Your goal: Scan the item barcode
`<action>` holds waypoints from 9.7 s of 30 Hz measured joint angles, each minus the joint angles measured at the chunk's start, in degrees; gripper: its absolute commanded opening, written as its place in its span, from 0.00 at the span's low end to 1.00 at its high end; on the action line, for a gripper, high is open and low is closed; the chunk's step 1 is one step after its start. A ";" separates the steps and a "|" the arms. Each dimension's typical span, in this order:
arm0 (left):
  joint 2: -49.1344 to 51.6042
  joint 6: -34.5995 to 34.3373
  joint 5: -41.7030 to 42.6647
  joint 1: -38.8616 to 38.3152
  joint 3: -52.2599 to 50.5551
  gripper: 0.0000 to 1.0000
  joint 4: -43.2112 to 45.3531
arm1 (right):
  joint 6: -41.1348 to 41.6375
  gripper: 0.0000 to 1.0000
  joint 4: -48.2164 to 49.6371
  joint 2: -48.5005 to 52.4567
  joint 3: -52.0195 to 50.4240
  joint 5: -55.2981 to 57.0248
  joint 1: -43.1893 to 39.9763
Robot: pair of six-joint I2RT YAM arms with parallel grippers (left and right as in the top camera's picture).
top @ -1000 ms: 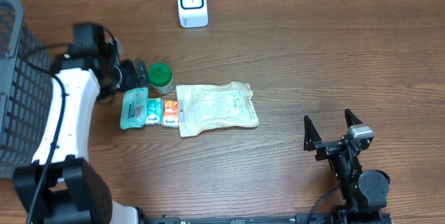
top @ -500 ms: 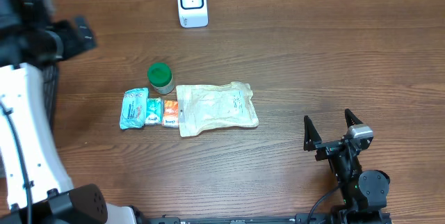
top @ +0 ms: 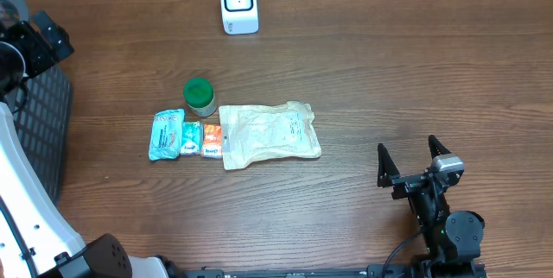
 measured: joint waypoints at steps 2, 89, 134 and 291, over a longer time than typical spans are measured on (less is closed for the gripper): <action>0.00 0.00 -2.73 0.00 0.00 1.00 -0.26 | 0.00 1.00 0.02 0.00 0.00 -0.04 0.00; 0.00 4.00 -19.93 2.64 0.00 1.00 -0.04 | 14.49 1.00 -52.57 58.93 60.76 -31.08 5.11; 0.00 3.98 -19.93 2.64 0.00 1.00 -0.02 | 67.12 0.52 -19.04 104.89 60.76 5.68 40.83; 0.00 3.98 -19.93 2.64 0.00 0.99 -0.02 | 15.02 0.04 -59.08 118.92 99.82 17.07 35.67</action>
